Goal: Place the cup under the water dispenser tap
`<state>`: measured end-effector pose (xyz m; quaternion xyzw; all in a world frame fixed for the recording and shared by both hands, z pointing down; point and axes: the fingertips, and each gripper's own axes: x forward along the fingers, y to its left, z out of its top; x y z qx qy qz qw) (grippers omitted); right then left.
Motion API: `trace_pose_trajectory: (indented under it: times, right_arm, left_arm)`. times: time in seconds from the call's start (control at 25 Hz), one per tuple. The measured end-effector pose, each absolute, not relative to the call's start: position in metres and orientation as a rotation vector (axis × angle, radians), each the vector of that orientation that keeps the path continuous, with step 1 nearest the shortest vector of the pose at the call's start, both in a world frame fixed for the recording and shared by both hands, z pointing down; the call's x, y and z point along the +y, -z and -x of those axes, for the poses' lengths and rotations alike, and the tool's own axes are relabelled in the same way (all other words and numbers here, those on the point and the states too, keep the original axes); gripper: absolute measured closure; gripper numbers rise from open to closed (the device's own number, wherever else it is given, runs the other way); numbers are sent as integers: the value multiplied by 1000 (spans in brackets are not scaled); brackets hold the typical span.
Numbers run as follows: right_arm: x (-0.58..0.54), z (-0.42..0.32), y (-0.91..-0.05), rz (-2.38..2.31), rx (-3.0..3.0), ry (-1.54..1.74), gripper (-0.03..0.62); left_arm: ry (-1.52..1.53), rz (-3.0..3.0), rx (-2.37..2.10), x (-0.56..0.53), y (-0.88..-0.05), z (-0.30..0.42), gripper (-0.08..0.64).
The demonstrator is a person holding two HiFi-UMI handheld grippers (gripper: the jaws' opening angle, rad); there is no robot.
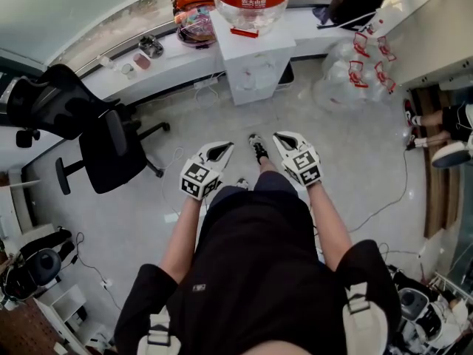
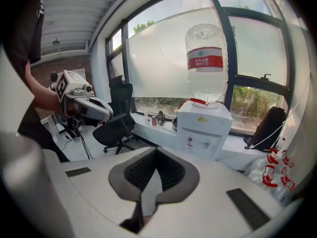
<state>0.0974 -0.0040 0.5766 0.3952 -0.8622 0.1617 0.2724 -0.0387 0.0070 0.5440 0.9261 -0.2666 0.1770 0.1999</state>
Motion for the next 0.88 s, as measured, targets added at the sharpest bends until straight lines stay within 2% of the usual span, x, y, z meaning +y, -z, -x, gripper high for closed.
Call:
trace_pose_trajectory:
  times: [0.88]
  right_arm:
    - [48,-88,-561,-1090,-2336,-349,597]
  left_arm:
    - [-471,-2594,-768,58,-535,59,561]
